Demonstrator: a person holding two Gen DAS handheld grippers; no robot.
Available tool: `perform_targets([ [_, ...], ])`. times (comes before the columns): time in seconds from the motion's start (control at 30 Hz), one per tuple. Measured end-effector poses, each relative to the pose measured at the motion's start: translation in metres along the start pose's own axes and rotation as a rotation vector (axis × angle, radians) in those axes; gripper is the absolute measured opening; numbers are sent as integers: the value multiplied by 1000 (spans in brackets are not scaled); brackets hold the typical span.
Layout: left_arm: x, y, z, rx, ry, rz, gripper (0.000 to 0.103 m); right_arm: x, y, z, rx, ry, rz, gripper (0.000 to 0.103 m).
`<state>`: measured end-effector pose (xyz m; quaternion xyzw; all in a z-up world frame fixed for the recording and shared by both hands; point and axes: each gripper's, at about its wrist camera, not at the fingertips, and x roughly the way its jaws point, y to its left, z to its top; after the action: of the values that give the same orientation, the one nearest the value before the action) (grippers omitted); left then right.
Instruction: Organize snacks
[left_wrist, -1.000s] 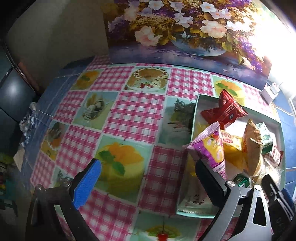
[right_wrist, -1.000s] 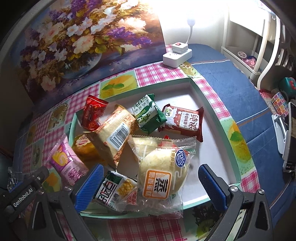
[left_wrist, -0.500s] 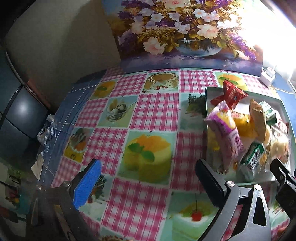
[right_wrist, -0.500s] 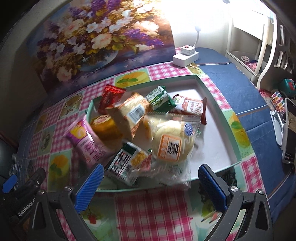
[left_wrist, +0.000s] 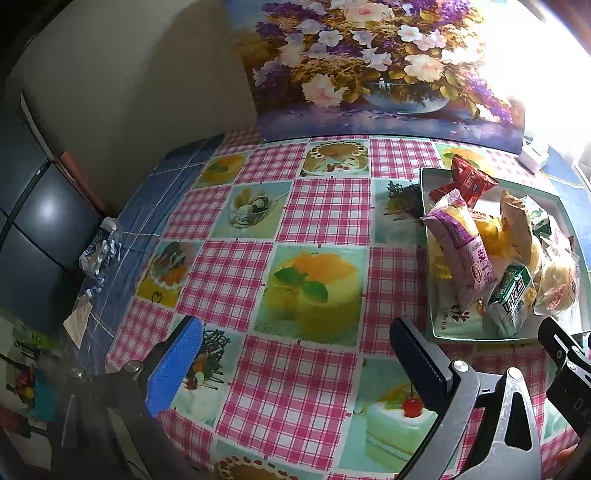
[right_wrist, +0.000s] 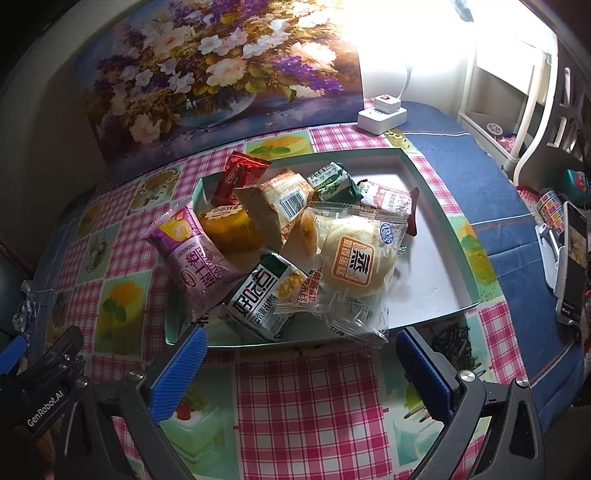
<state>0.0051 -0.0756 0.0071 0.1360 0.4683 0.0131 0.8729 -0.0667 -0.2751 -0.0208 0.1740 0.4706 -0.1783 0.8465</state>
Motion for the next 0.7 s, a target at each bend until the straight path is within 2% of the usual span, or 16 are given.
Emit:
perform_targets([
  [0.7,11,13,3,-35,30,-31,101,12,12,1,-40,33,7,103],
])
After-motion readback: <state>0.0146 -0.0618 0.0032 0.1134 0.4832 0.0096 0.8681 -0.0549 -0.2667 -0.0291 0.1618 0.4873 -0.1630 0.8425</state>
